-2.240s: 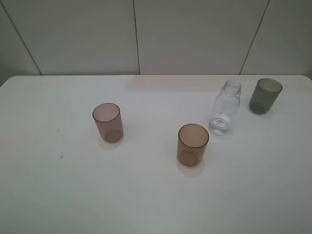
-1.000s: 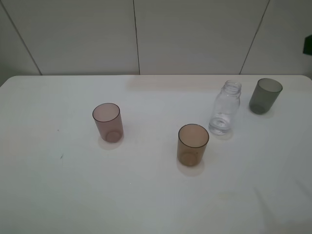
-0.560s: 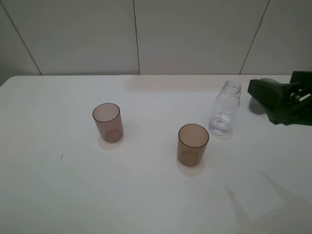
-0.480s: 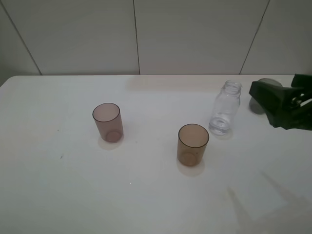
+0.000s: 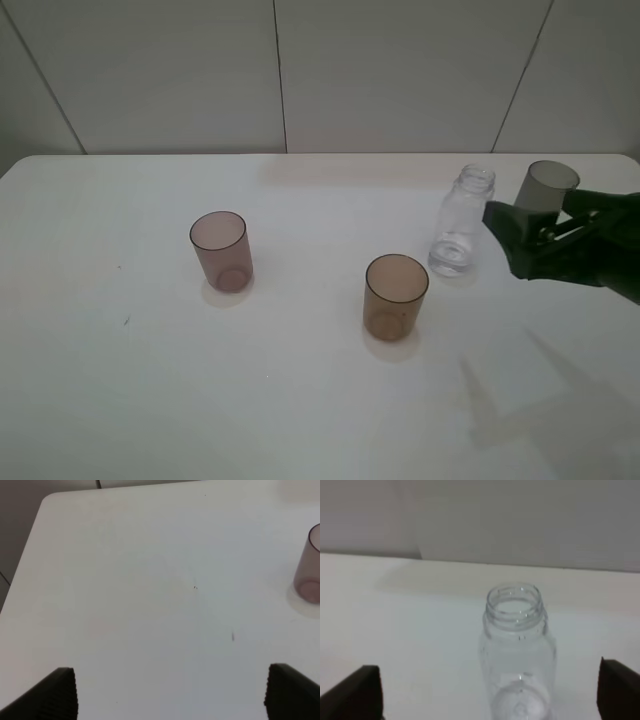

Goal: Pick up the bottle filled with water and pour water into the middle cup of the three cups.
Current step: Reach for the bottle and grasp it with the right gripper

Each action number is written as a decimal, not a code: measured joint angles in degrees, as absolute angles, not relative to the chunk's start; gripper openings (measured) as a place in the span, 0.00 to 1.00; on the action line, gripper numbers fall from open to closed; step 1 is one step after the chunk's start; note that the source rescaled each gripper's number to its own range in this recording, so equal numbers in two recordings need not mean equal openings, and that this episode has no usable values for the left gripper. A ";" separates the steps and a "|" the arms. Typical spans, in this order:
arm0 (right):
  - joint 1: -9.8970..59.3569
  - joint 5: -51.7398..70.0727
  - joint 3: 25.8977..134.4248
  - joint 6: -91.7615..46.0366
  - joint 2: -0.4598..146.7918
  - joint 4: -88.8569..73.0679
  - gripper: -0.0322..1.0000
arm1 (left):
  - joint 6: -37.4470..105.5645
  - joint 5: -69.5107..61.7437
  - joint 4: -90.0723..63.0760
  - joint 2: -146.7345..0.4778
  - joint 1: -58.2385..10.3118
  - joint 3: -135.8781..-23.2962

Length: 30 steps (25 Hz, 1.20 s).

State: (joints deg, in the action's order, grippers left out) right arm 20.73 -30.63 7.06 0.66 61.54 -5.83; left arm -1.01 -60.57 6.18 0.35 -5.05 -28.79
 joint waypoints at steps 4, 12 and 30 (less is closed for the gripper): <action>20.73 -39.18 7.12 0.83 71.28 -5.48 1.00 | -1.01 -60.57 6.18 0.35 -5.05 -28.79; 20.73 -52.71 7.00 0.88 88.76 -4.84 1.00 | -1.01 -60.57 6.18 0.35 -5.05 -28.79; 20.73 -68.91 13.82 0.67 109.53 -6.96 1.00 | -1.01 -60.57 6.18 0.35 -5.05 -28.79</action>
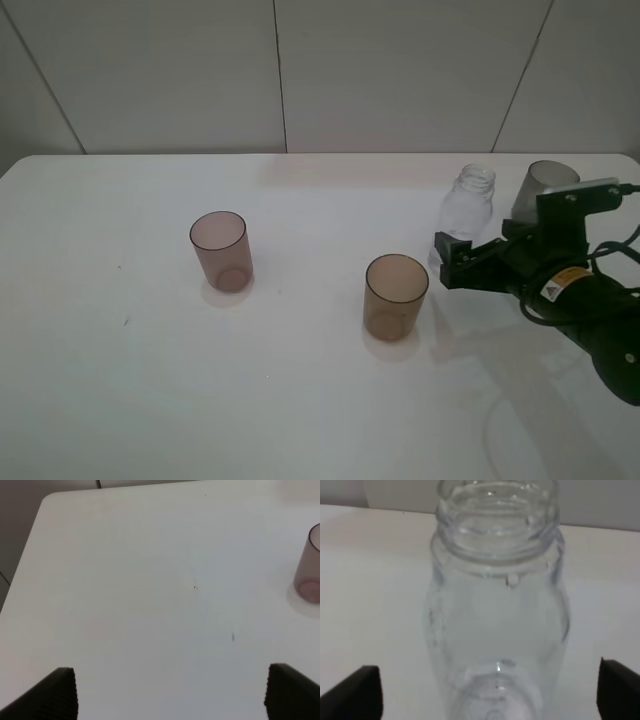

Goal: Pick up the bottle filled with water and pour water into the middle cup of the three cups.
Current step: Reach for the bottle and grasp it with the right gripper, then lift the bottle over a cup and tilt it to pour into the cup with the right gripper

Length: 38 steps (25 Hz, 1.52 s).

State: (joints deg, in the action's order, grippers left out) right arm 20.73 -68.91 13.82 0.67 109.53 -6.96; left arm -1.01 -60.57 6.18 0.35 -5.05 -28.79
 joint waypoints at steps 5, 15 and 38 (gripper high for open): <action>20.73 -68.99 17.87 0.47 112.22 -7.79 1.00 | -1.01 -60.57 6.18 0.35 -5.05 -28.79; 20.68 -69.22 23.17 0.47 118.23 -9.77 1.00 | -1.01 -60.52 6.18 0.35 -5.05 -28.79; 20.68 -69.38 25.53 0.47 120.26 -13.49 0.04 | -1.01 -60.52 6.18 0.35 -5.05 -28.79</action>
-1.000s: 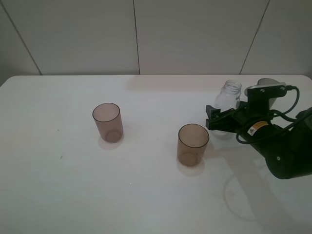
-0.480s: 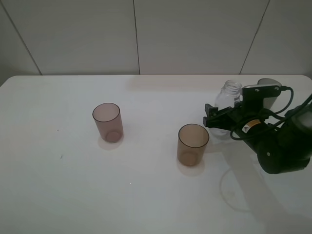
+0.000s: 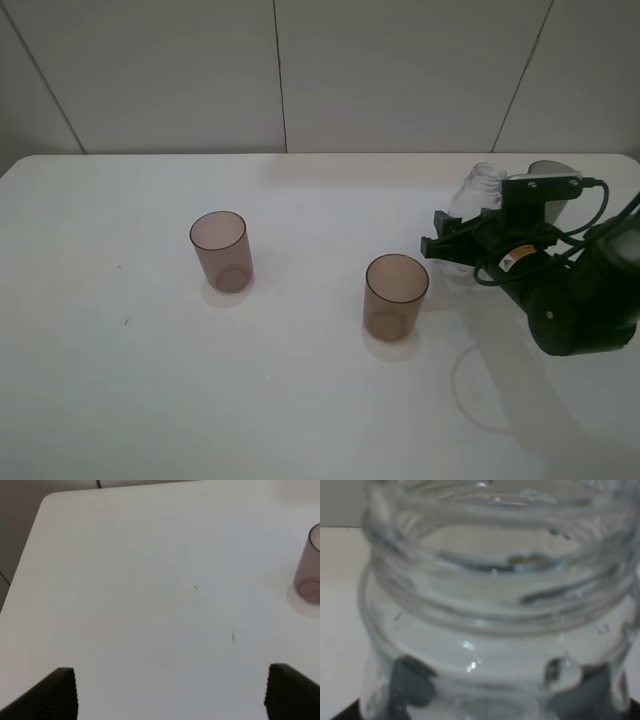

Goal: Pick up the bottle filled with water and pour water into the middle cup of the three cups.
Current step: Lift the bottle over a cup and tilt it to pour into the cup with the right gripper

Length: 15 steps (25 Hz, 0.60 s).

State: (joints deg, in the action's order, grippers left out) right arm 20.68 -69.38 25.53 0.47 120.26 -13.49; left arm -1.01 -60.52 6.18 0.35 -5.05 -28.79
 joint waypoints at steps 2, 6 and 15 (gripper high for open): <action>20.68 -69.38 25.53 0.47 120.26 -13.55 0.04 | -1.01 -60.52 6.18 0.35 -5.05 -28.79; 20.68 -69.38 25.53 0.47 120.26 -13.56 0.04 | -1.01 -60.52 6.18 0.35 -5.05 -28.79; 20.68 -68.25 22.49 -1.39 115.07 -15.82 0.04 | -1.01 -60.52 6.18 0.35 -5.05 -28.79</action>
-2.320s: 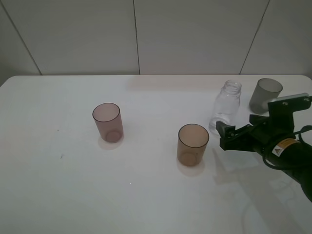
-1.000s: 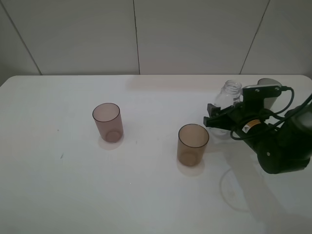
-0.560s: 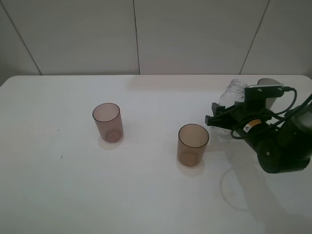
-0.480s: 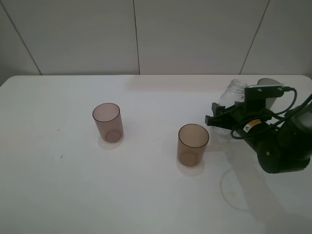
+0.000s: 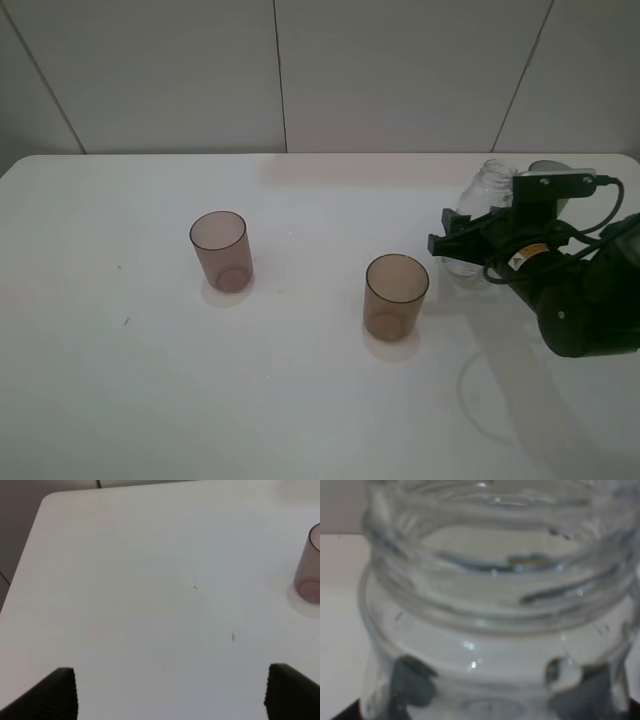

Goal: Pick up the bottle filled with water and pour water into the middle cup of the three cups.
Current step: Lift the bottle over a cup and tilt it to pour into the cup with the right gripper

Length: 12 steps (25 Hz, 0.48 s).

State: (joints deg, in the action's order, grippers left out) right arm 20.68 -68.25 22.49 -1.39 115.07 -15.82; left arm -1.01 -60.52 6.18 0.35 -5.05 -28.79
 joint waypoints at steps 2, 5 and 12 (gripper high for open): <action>20.68 -68.25 20.70 -6.22 110.92 -17.19 0.04 | -1.01 -60.52 6.18 0.35 -5.05 -28.79; 20.68 -65.04 18.57 -14.34 104.29 -19.59 0.04 | -1.01 -60.52 6.18 0.35 -5.05 -28.79; 20.68 -45.59 18.02 -28.48 90.39 -24.03 0.04 | -1.01 -60.52 6.18 0.35 -5.05 -28.79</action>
